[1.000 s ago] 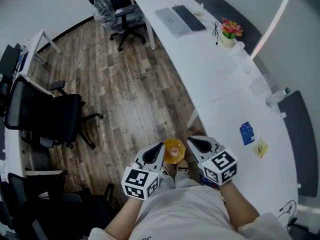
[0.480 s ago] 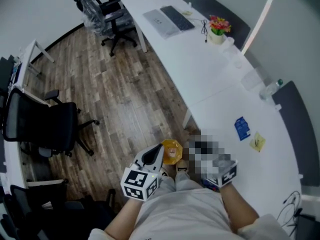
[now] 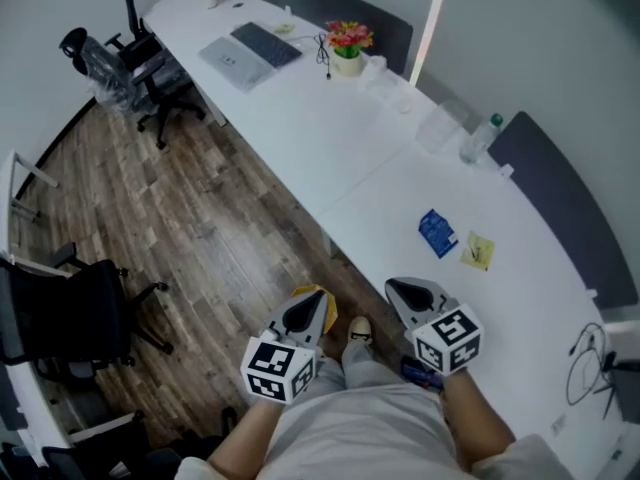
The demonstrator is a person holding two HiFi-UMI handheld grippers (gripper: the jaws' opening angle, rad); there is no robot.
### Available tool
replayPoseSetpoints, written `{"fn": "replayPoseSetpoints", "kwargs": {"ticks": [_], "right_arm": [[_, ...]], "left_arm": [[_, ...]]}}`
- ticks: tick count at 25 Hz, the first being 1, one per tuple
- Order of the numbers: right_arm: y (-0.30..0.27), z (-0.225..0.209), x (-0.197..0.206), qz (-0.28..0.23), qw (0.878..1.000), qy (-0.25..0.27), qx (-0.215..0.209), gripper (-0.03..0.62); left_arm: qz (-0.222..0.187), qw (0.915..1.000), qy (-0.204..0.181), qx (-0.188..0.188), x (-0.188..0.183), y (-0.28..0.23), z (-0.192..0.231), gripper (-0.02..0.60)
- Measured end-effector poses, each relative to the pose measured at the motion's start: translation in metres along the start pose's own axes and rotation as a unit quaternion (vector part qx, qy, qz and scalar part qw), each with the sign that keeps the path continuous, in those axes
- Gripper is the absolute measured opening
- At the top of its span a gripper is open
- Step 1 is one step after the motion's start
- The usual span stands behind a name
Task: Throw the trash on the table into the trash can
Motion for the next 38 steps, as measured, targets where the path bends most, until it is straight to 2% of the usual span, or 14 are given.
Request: {"fn": "replayPoseSetpoints", "kwargs": {"ticks": [7,13,18,24,28,30,32,38], "right_arm": [[0.071,-0.07,0.012,-0.033,0.993,-0.039,0.103,0.032],[0.113,-0.104,0.029,-0.043,0.985,-0.064,0.153,0.032],[0.133,-0.132,0.047,-0.03,0.978,-0.072,0.194,0.034],[0.159,-0.18,0.08,-0.002,0.962,-0.08,0.26,0.036],[0.164,-0.209,0.099,-0.001,0.956,-0.095,0.279,0.043],[0.161,-0.223,0.107,0.004,0.954,-0.102,0.283,0.1],[0.156,-0.237,0.117,0.023,0.953,-0.098,0.287,0.15],[0.141,-0.273,0.151,0.094,0.949,-0.082,0.29,0.203]], "left_arm": [[0.018,0.9982,-0.026,0.052,-0.006,-0.039,-0.046,0.002],[0.029,0.9948,-0.045,0.086,-0.01,-0.066,-0.081,0.002],[0.041,0.9923,-0.054,0.104,-0.01,-0.086,-0.101,0.0],[0.058,0.9893,-0.064,0.118,-0.008,-0.103,-0.118,0.002],[0.065,0.9884,-0.071,0.117,-0.006,-0.114,-0.121,0.002],[0.069,0.9881,-0.073,0.116,-0.004,-0.12,-0.121,0.002],[0.076,0.9875,-0.075,0.116,0.001,-0.126,-0.123,0.002],[0.102,0.9855,-0.076,0.113,0.015,-0.142,-0.123,0.002]]}}
Point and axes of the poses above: the fingertips, and each gripper's own axes: y backward along the fingers, z to its left, x out of its underside, the point moved 1 cm from there along y, backward along the fingers, and after that the axes turned 12 degrees about -x, right-handed, at the moved point
